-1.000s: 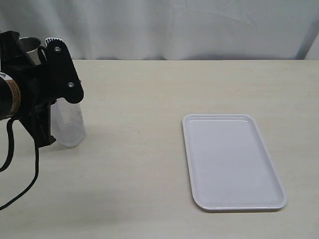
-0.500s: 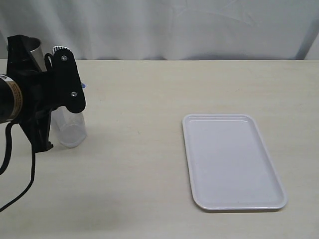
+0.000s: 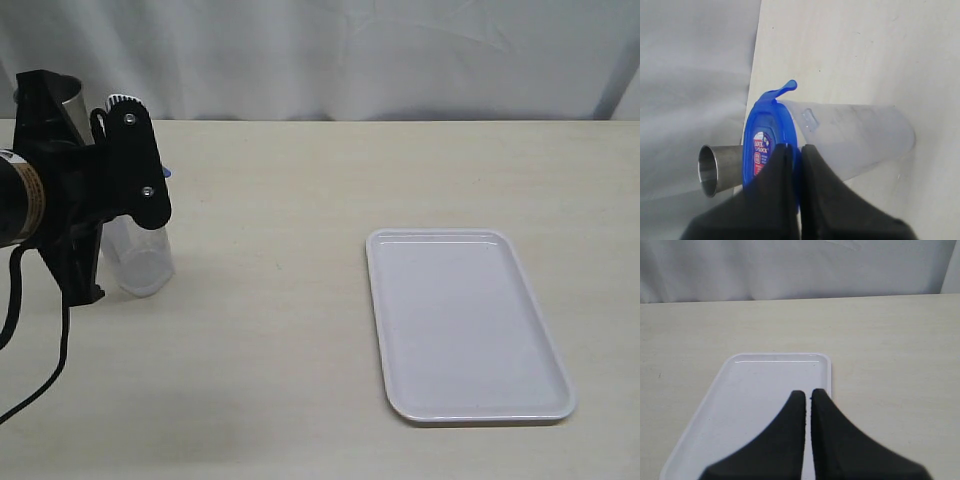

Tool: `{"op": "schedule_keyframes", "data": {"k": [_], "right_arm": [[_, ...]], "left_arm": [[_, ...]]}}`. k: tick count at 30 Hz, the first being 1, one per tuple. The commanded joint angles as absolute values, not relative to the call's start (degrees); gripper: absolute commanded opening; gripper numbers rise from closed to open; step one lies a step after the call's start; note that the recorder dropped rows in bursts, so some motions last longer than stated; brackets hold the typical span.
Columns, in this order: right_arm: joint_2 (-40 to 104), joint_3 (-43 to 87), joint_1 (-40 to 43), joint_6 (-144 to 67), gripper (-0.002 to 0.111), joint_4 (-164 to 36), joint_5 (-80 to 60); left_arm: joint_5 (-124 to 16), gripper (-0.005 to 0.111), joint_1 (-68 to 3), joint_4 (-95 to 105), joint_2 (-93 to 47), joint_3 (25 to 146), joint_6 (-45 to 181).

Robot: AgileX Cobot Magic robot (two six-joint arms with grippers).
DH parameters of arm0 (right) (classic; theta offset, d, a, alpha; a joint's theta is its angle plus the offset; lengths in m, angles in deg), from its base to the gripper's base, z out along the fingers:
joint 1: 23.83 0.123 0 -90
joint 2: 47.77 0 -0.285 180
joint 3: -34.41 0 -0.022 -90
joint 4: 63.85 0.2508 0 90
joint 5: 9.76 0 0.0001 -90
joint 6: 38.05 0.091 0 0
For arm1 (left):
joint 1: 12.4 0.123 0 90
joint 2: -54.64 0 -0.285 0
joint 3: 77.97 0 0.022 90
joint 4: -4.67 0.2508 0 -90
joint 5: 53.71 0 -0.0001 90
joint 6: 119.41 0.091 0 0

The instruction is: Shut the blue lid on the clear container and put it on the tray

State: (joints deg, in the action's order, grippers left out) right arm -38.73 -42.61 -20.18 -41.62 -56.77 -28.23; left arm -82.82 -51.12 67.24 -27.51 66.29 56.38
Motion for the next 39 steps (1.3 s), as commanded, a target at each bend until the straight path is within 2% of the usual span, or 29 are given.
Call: {"op": "schedule_keyframes", "data": {"k": [1,12,18,20,32,39], "right_arm": [[-38.7,-42.8,-20.0,-41.5,0.005,-56.8,-28.0],[-38.7,-42.8,-20.0,-41.5,0.005,-56.8,-28.0],[-38.7,-42.8,-20.0,-41.5,0.005,-56.8,-28.0],[-38.7,-42.8,-20.0,-41.5,0.005,-56.8,-28.0],[-38.7,-42.8,-20.0,-41.5,0.005,-56.8,-28.0],[-38.7,-42.8,-20.0,-41.5,0.005,-56.8,-28.0]], "left_arm": [[-82.5,0.000,-51.0,65.4,-27.1,66.2,56.3],[-82.6,0.001,-51.0,63.9,-27.1,66.2,56.0],[-83.4,0.029,-51.0,62.7,-27.1,66.2,55.9],[-83.4,0.032,-51.0,62.4,-27.1,66.2,55.9],[-83.5,0.032,-51.1,62.0,-26.7,66.2,55.9],[-83.1,0.032,-51.1,58.9,-20.8,66.2,54.3]]}}
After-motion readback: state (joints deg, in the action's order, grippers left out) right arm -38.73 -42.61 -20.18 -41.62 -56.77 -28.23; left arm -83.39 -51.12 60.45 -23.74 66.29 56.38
